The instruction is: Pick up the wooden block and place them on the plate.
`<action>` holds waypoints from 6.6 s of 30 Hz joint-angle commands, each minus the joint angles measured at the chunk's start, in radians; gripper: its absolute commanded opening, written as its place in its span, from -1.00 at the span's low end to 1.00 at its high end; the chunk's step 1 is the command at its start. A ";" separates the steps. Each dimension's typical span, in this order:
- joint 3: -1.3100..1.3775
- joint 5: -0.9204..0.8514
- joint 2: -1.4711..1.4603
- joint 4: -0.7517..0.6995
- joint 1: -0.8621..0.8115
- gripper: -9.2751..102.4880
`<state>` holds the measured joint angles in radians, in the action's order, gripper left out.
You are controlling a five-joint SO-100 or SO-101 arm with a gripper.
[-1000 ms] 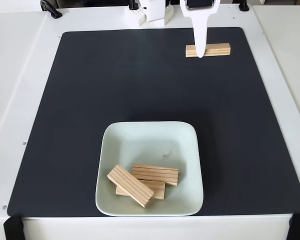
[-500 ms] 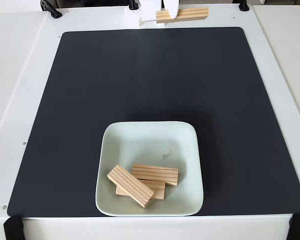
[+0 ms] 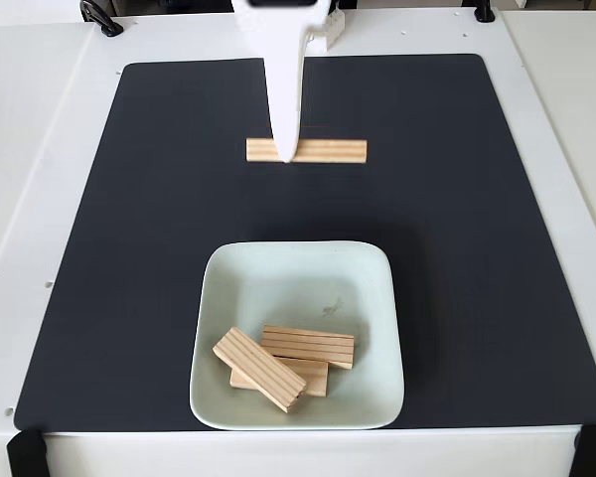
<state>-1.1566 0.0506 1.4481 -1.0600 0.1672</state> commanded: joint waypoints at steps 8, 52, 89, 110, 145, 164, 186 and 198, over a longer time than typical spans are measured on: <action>0.658 -0.008 -0.518 -0.216 -0.008 -0.84; 0.742 -0.040 -0.650 -0.219 -0.018 -0.22; -0.712 -0.026 0.667 0.890 0.055 -0.84; -1.204 -0.014 1.523 1.017 0.057 -0.84; -2.016 0.155 1.934 0.930 0.002 -0.83; -2.014 0.143 1.936 0.304 0.012 -0.83; -2.014 0.072 1.931 0.290 0.008 -0.84; -2.008 0.072 1.928 0.290 0.009 -0.84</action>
<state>-3.1631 0.1335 3.3732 -0.7777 0.1733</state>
